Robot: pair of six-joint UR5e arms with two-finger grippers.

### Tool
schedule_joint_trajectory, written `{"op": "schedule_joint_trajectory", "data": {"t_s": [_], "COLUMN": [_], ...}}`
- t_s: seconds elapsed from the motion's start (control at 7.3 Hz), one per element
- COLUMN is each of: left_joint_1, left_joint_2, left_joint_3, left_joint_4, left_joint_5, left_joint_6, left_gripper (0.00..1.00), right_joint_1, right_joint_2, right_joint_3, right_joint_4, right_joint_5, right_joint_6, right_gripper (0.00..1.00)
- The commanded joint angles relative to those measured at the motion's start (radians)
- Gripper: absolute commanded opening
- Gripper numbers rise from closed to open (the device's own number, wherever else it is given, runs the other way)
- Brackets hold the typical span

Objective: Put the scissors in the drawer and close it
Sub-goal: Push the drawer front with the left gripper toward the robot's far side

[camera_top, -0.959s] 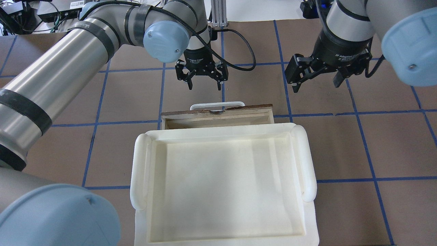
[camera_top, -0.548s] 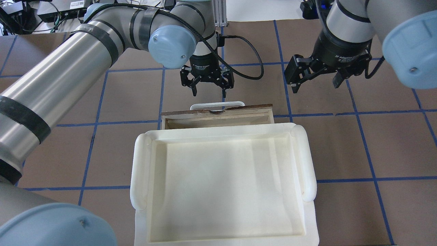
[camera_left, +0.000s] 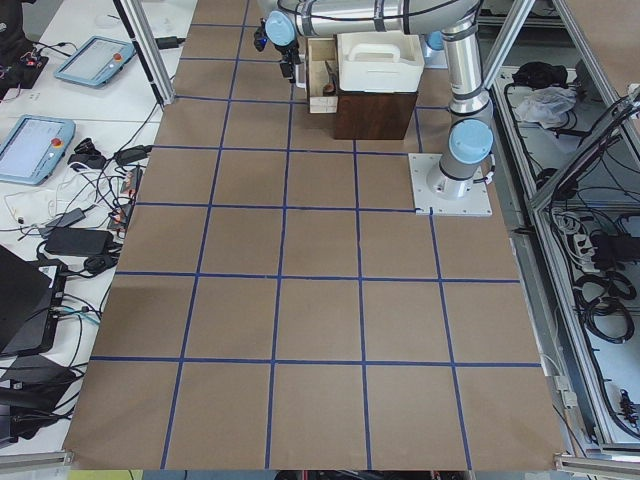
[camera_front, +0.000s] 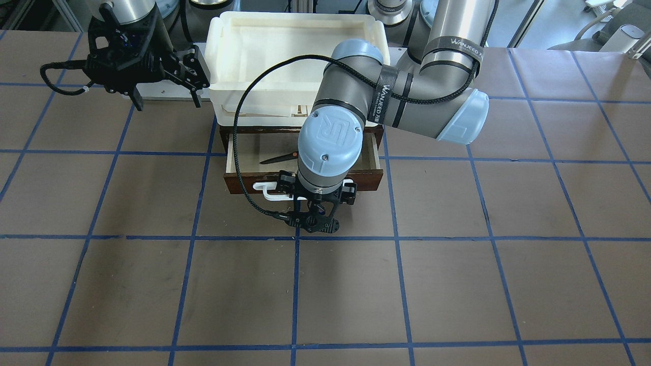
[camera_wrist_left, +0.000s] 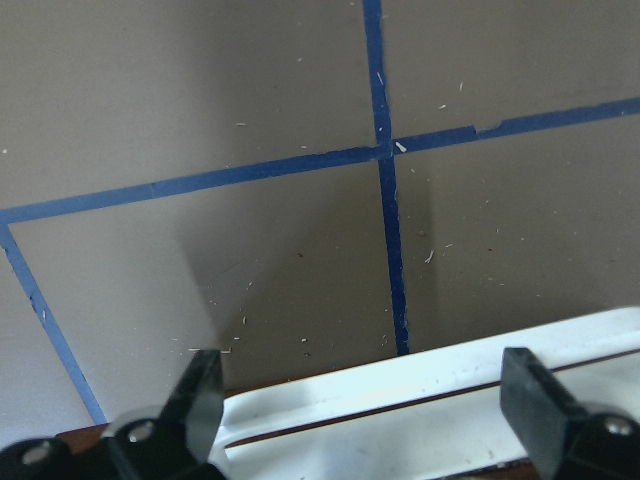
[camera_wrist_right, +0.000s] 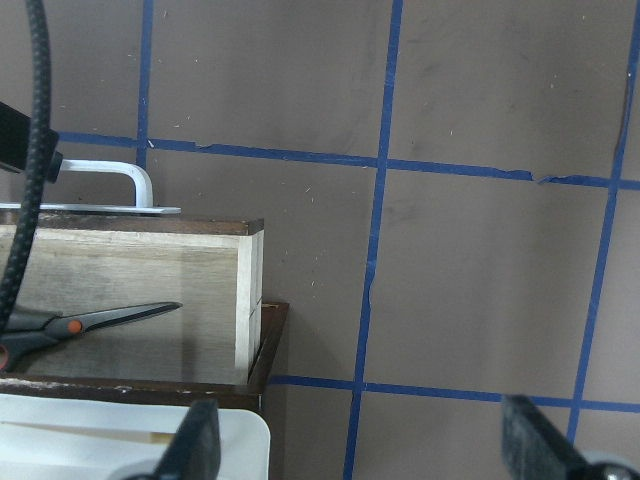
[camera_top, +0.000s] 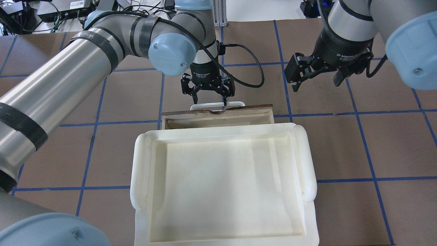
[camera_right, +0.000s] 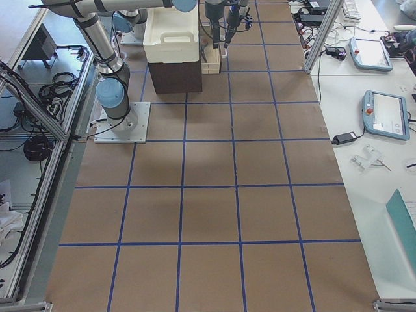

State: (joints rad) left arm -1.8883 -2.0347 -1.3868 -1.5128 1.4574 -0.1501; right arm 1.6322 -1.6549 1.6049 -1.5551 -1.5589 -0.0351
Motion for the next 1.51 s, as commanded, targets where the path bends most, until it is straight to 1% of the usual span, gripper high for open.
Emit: {"op": "schedule_joint_trajectory", "data": {"t_s": [0.0,0.41,0.82,1.37], "left_joint_1": [-0.011,-0.014,-0.015,-0.014], "left_joint_2": [0.001,0.014,0.037,0.041], "left_joint_3": [-0.001,-0.003,-0.009,-0.026], "left_joint_4": [-0.016,-0.059,-0.137,-0.139], "left_joint_5": [-0.006,0.0,0.008,-0.005], "left_joint_6": [-0.002,-0.002,-0.002,-0.029], "left_gripper": [1.0,1.0,1.0,1.0], "right_joint_1": [0.0,0.0,0.0,0.0], "right_joint_2": [-0.003,-0.012,-0.012,-0.017], "right_joint_3": [-0.002,-0.002,-0.002,-0.002], "right_joint_4": [0.0,-0.002,0.0,0.0], "right_joint_5": [0.0,0.0,-0.001,0.0], "right_joint_6": [0.0,0.001,0.0,-0.002], "right_gripper": [1.0,1.0,1.0,1.0]}}
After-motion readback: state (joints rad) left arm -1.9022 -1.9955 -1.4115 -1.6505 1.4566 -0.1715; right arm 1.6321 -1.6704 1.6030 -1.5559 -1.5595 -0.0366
